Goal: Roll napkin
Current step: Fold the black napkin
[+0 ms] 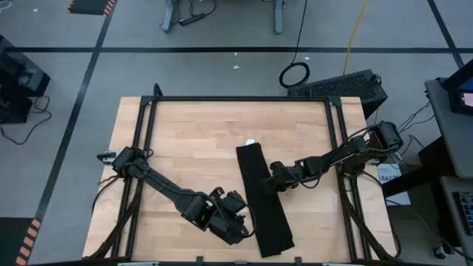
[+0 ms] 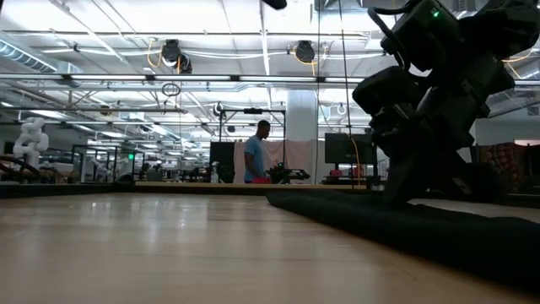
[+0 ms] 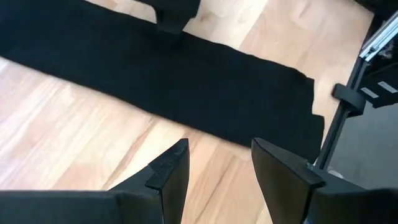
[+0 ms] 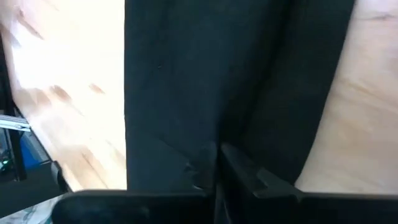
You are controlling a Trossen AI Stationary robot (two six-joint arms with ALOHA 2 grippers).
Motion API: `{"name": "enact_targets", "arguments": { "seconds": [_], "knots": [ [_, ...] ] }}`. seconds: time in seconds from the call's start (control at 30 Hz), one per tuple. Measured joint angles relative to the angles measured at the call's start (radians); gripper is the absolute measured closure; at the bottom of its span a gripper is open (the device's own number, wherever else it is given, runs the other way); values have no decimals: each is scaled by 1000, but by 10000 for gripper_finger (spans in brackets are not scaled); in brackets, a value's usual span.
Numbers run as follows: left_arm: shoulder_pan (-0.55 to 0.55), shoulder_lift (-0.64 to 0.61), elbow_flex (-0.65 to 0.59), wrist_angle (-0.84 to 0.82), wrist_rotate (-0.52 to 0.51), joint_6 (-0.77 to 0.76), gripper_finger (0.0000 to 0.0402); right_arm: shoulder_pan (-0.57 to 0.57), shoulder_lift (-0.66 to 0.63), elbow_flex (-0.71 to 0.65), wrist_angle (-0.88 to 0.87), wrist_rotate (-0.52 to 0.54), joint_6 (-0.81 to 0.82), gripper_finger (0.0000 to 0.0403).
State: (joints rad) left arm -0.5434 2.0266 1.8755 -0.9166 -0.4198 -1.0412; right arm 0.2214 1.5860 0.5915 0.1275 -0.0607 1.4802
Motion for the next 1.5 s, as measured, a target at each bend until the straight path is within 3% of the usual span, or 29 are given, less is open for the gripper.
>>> {"name": "enact_targets", "arguments": {
  "seconds": [0.5, 0.67, 0.9, 1.07, 1.23, 1.5],
  "knots": [
    [-6, 9, -48, 43, 16, 42, 224, -17, -102, -1, -54, -88, -19, 402],
    [41, 48, -86, 173, 55, 136, 230, -44, -145, 0, -120, -157, -72, 402],
    [116, 49, -246, 401, 87, 140, 269, -71, -222, -1, -320, -156, -174, 402],
    [186, 49, -330, 519, 173, 190, 291, -73, -264, 0, -404, -151, -196, 403],
    [228, 49, -341, 581, 218, 238, 301, -73, -266, 0, -477, -150, -244, 403],
    [264, 54, -340, 695, 202, 401, 301, -73, -266, 9, -596, -154, -248, 403]
  ]
}}
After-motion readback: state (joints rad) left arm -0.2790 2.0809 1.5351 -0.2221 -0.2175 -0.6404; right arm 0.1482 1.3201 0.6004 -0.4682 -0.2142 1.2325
